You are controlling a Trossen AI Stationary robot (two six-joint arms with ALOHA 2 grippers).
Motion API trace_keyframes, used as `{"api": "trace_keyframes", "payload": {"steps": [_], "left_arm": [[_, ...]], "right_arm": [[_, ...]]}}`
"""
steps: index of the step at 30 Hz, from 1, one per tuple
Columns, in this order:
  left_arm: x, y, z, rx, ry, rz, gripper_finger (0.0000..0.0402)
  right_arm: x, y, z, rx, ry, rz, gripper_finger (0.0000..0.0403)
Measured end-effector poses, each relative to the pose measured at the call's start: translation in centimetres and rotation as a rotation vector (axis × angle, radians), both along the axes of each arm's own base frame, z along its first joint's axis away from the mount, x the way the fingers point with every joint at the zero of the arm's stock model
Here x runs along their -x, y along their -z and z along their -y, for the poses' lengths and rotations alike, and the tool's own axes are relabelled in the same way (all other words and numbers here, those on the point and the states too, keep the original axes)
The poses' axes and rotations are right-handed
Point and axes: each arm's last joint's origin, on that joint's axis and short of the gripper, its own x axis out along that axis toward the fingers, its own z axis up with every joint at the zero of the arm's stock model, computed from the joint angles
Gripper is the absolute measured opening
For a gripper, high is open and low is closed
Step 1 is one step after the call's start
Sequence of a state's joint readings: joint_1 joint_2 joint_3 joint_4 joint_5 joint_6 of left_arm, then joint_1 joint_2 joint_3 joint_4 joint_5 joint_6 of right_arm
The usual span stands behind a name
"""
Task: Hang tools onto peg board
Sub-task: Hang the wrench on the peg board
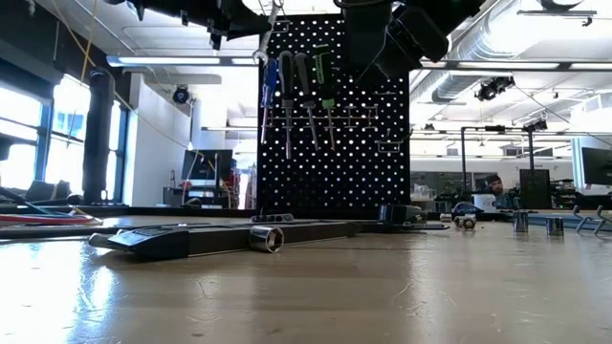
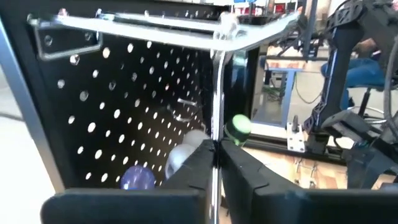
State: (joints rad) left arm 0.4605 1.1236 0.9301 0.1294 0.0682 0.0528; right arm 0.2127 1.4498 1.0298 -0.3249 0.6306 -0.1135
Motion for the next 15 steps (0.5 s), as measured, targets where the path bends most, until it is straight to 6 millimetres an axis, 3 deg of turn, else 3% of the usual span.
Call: {"api": "trace_keyframes", "payload": {"steps": [9, 15], "left_arm": [[0.5, 1.0, 0.2, 0.068, -0.030, -0.109, 0.0138], [1.5, 1.3, 0.9, 0.101, -0.027, -0.182, 0.0167]], "right_arm": [[0.3, 0.3, 0.1, -0.006, 0.019, -0.030, 0.0107], [0.9, 0.9, 0.1, -0.064, 0.027, -0.100, 0.0107]]}}
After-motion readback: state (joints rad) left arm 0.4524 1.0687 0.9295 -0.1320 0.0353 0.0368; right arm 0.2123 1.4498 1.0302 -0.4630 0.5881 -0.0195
